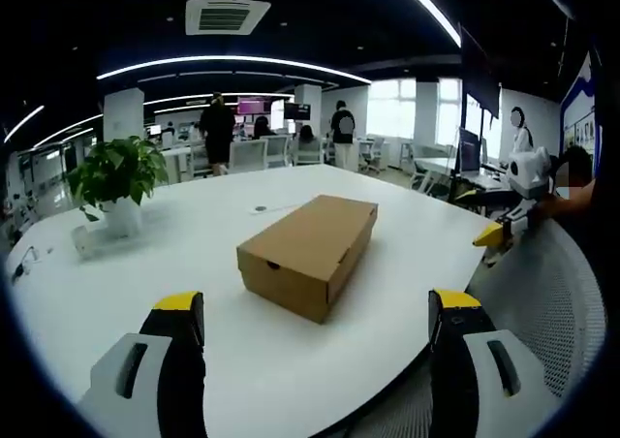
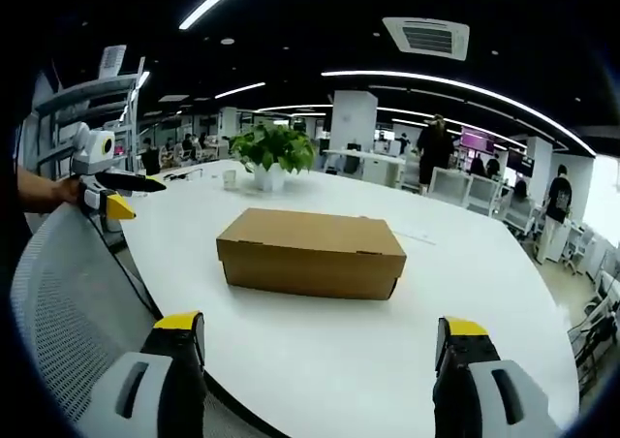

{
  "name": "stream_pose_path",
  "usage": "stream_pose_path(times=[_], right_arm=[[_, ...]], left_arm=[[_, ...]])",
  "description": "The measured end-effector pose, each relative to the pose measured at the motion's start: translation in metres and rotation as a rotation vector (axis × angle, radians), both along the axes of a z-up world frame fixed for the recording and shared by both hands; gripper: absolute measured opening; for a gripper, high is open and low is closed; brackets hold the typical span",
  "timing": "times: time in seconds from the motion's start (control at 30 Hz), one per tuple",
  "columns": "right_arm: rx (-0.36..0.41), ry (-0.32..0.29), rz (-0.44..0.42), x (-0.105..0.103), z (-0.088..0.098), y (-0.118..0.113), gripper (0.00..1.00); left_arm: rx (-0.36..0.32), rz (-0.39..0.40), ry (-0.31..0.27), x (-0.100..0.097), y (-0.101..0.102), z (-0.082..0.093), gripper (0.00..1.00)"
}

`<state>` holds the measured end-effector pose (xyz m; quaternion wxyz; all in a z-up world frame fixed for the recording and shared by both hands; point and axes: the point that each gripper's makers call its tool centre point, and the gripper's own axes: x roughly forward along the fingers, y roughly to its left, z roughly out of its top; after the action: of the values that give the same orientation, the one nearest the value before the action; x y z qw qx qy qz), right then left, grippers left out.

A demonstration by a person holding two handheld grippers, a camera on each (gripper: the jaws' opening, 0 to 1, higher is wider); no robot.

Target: Operate the shoe box by opening the lid, removing the specified soft item, and placing it in the target area until the item is outside and the box remains undamaged.

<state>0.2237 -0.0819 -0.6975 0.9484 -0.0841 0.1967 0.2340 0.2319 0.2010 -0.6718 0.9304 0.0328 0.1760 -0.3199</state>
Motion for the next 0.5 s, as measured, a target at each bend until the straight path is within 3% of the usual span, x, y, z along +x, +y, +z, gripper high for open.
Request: stream_pose_path(times=[0.5], right_arm=[[0.001, -0.008, -0.011, 0.0, 0.0014, -0.0015, 1.0]], left_arm=[[0.001, 0.005, -0.006, -0.0004, 0.0011, 0.0012, 1.0]])
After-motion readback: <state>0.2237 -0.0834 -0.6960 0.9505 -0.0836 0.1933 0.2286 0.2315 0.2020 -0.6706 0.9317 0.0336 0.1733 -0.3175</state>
